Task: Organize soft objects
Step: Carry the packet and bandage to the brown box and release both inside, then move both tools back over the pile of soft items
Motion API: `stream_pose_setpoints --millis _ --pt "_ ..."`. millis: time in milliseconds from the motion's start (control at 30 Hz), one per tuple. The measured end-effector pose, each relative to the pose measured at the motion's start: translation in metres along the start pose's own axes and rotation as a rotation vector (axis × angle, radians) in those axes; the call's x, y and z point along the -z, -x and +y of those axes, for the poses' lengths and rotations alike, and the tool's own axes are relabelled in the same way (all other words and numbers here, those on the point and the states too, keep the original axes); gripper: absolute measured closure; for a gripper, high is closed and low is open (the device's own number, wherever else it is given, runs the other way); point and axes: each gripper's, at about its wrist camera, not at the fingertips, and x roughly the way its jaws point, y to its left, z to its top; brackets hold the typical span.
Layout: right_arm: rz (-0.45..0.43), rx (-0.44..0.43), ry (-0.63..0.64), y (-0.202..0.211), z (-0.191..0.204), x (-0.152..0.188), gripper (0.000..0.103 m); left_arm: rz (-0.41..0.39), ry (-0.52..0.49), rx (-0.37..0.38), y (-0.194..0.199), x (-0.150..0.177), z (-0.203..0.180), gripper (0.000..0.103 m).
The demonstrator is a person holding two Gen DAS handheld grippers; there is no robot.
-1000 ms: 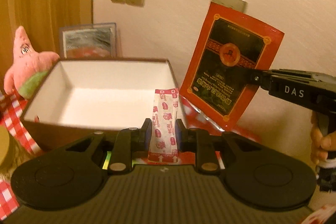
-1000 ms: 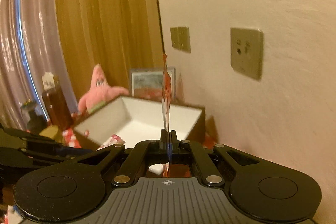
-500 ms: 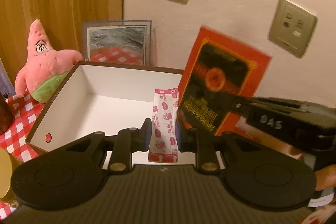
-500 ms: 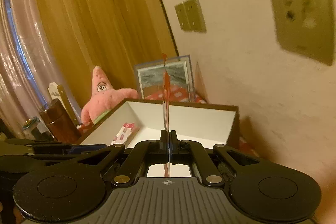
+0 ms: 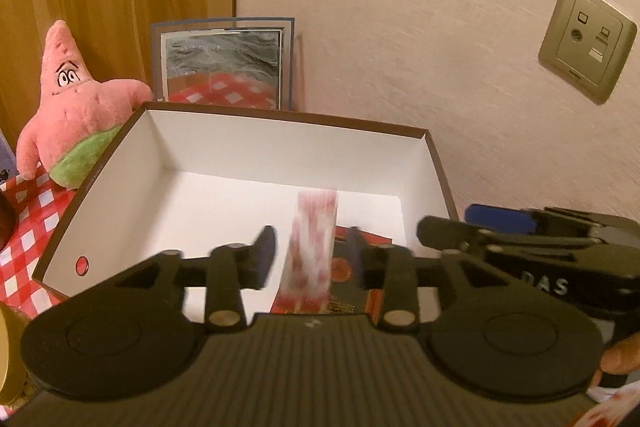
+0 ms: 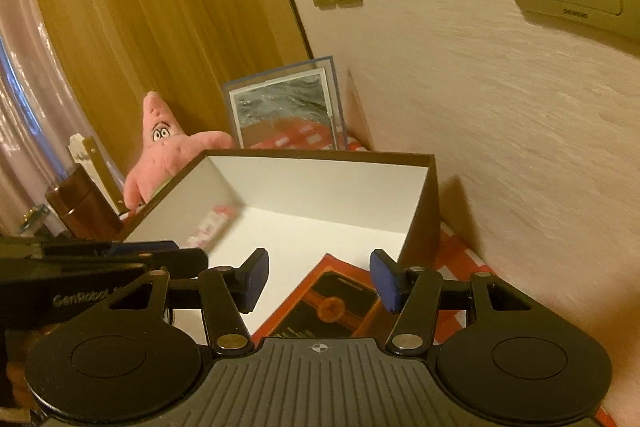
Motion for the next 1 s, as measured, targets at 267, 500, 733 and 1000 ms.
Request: stream_pose_setpoints --millis 267,500,733,1000 --pt "-0.005 0.004 -0.005 0.012 0.003 0.007 0.045 0.008 -0.006 -0.017 0.011 0.005 0.010 0.053" --pt "-0.051 0.017 -0.002 0.032 0.014 0.012 0.044 -0.004 0.014 -0.022 0.047 0.018 0.034 0.053" --pt "-0.104 0.011 0.030 0.069 0.030 0.024 0.043 -0.023 0.044 -0.051 0.102 0.041 0.062 0.053" --pt "-0.114 -0.017 -0.019 0.109 0.044 0.046 0.043 -0.014 0.089 -0.107 0.163 0.083 0.094 0.051"
